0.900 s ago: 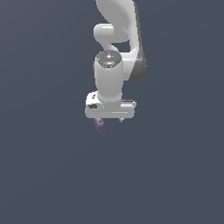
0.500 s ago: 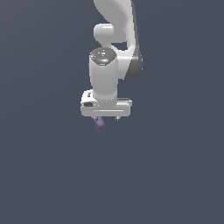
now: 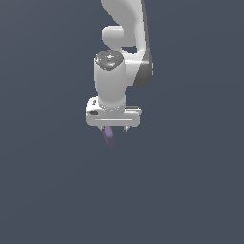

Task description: Pick up the object and move it to a goal position.

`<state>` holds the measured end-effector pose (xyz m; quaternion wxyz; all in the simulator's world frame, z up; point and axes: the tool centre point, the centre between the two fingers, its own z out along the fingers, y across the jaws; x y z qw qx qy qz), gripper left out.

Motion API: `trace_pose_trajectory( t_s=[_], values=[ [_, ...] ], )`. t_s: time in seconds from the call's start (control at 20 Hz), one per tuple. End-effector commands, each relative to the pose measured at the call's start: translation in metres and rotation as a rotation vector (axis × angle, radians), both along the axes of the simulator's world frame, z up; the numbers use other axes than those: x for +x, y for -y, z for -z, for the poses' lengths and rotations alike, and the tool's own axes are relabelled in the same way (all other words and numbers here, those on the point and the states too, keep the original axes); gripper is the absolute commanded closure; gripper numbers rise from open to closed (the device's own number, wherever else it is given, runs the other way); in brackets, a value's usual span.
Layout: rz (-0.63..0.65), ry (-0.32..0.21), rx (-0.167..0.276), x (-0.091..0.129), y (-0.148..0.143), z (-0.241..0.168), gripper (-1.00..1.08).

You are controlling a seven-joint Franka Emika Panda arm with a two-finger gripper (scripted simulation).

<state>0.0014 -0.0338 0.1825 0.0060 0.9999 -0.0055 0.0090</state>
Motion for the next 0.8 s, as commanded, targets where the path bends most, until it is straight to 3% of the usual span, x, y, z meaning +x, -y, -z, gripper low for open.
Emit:
trace_pose_trajectory(
  t_s=[0.0,0.75],
  values=[
    [-0.007,-0.001,0.0,-0.001,0.001,0.001,-0.92],
    [-0.206,-0.01,0.003,-0.024,0.02,0.017,-0.92]
  ],
)
